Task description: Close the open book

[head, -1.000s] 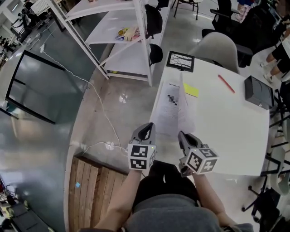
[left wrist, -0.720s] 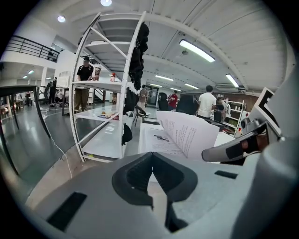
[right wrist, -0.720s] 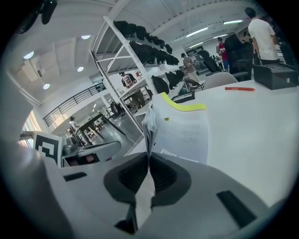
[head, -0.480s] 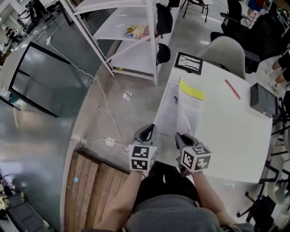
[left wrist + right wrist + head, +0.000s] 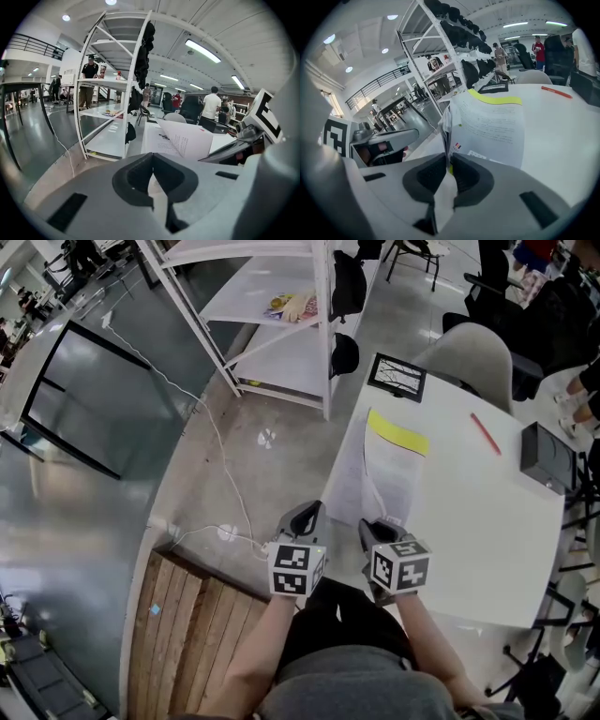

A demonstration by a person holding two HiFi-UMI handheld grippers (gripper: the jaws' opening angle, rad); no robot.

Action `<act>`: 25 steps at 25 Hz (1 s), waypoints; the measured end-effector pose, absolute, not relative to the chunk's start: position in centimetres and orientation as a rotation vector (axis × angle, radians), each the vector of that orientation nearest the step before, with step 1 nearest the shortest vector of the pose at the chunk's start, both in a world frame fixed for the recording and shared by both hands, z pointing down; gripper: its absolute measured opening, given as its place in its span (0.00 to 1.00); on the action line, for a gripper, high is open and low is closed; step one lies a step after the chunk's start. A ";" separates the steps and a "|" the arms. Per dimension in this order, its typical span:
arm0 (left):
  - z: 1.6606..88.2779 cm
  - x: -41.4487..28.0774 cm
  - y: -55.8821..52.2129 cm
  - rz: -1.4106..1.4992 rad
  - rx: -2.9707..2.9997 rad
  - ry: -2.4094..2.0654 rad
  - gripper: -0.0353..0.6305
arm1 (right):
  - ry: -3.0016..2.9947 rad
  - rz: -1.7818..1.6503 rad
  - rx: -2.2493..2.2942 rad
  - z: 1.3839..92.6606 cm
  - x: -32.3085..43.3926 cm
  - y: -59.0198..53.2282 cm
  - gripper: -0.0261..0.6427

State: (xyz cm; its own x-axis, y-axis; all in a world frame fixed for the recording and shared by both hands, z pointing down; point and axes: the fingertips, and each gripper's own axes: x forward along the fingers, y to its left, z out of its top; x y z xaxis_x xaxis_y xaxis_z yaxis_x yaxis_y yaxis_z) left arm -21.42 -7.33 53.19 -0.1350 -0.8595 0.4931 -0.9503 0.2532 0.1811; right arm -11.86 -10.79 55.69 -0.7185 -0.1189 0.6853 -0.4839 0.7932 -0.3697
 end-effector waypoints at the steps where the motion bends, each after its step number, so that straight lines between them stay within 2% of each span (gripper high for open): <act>1: 53.2 -21.5 -7.3 0.236 1.638 -2.031 0.06 | -2.310 0.711 0.438 55.8 -12.0 -10.8 0.11; 16: 53.2 -22.2 -6.5 0.233 1.603 -2.040 0.06 | -2.299 0.652 0.358 56.3 -13.1 -9.9 0.24; 25: 53.0 -22.4 -6.5 0.235 1.615 -2.039 0.06 | -2.307 0.632 0.337 56.2 -13.2 -9.4 0.28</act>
State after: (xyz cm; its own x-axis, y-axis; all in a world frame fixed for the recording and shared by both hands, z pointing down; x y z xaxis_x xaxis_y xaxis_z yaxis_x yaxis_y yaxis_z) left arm -22.37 -6.46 52.99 -0.1505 -0.8538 0.4984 -0.9448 0.2726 0.1817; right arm -13.25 -9.44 56.20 -0.7138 -0.0588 0.6979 -0.4065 0.8462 -0.3445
